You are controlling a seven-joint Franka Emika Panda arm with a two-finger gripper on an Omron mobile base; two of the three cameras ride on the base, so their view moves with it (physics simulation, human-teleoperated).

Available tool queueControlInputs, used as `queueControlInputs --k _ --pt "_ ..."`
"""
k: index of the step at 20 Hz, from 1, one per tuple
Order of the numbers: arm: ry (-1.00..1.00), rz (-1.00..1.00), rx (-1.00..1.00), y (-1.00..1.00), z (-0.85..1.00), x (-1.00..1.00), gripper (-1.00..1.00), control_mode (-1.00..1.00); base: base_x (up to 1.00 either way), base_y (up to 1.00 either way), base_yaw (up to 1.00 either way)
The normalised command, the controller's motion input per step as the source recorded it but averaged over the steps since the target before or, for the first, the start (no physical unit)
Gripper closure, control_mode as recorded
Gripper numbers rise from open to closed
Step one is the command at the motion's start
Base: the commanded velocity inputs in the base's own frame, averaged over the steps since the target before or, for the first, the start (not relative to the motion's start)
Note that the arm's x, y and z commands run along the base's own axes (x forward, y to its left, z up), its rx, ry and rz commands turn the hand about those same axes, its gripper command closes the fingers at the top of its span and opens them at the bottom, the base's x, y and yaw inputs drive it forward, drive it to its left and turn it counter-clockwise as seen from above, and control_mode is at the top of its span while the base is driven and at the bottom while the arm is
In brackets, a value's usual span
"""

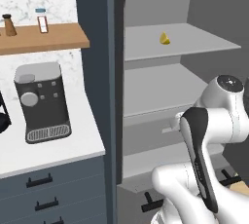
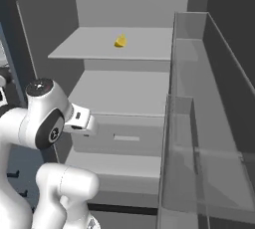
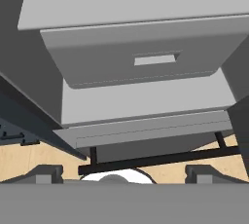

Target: Place one lemon wedge and one chicken drumstick in each tupperware on the nearby counter, to pack two identical lunches.

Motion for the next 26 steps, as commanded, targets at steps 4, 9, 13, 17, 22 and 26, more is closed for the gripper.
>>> queueControlInputs --k 4,9,13,17,22,26 --pt "0.00 0.00 0.00 0.00 0.00 0.00 -1.00 1.00 0.01 -0.47 -0.09" --pt "0.00 0.00 0.00 0.00 0.00 0.00 -1.00 1.00 0.00 -0.04 -0.01" --pt "0.00 0.00 0.00 0.00 0.00 0.00 -1.00 1.00 0.00 0.00 0.00" --pt "-0.01 0.00 0.00 0.00 0.00 0.00 -1.00 -1.00 0.00 0.00 0.00" --pt "-0.25 0.00 -0.03 0.09 0.54 0.10 -1.00 -1.00 0.00 0.00 0.00" --pt "-0.30 0.00 -0.03 0.10 0.88 0.30 -1.00 -1.00 0.00 0.00 0.00"
